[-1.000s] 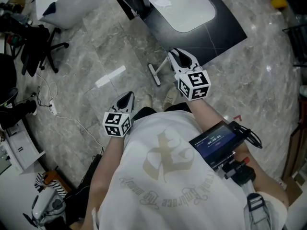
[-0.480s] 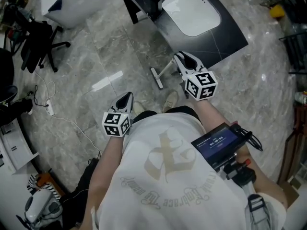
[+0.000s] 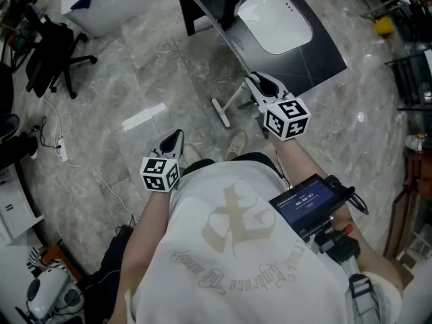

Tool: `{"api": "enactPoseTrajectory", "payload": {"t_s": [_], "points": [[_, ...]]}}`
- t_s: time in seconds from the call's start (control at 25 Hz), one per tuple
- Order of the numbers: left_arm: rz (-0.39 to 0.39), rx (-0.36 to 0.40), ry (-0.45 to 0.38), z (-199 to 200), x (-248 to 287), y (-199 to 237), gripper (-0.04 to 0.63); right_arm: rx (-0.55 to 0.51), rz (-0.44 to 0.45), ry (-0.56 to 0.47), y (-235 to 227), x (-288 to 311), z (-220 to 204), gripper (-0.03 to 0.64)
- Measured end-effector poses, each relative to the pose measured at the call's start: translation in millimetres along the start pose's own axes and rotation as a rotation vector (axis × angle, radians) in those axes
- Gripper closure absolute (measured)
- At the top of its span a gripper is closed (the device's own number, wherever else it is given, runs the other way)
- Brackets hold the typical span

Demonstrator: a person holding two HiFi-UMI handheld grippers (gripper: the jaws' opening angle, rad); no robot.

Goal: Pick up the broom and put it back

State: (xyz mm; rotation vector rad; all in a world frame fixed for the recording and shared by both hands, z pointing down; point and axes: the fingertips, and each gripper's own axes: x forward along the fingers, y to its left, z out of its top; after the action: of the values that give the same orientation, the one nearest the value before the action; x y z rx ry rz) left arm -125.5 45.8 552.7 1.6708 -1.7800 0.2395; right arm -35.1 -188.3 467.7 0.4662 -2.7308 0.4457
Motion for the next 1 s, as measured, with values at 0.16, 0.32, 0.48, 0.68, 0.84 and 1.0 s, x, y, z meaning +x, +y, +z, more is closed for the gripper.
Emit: {"api": "enactPoseTrajectory", "payload": {"t_s": [0.16,0.32,0.48,0.68,0.84,1.0], "points": [[-0.002,-0.011,-0.013,1.8,-5.3,6.1,0.583,-0.01,0.017,0.002,8.5,0.3,15.4,0.523],[-0.007,-0.014,-0.027,0.8,-10.7,11.8,0.583,-0.022,0.045,-0.006,20.4,0.1,33.4,0.523],[-0.02,-0.001,-0.041,3.0,-17.0,14.1,0.583,-0.025,0.076,-0.02,33.9,-1.3,51.0,0.523],[-0.037,0.028,-0.069,5.5,-26.2,24.3,0.583,-0.046,0.13,-0.062,61.9,3.5,72.9,0.523],[-0.043,0.032,-0.084,12.9,-33.3,26.8,0.583,-0.065,0.175,-0.083,76.9,5.3,96.4,0.523],[-0.027,0.058,-0.101,22.4,-41.7,35.4,0.583,-0.073,0.224,-0.098,89.7,14.2,112.3,0.525]]}}
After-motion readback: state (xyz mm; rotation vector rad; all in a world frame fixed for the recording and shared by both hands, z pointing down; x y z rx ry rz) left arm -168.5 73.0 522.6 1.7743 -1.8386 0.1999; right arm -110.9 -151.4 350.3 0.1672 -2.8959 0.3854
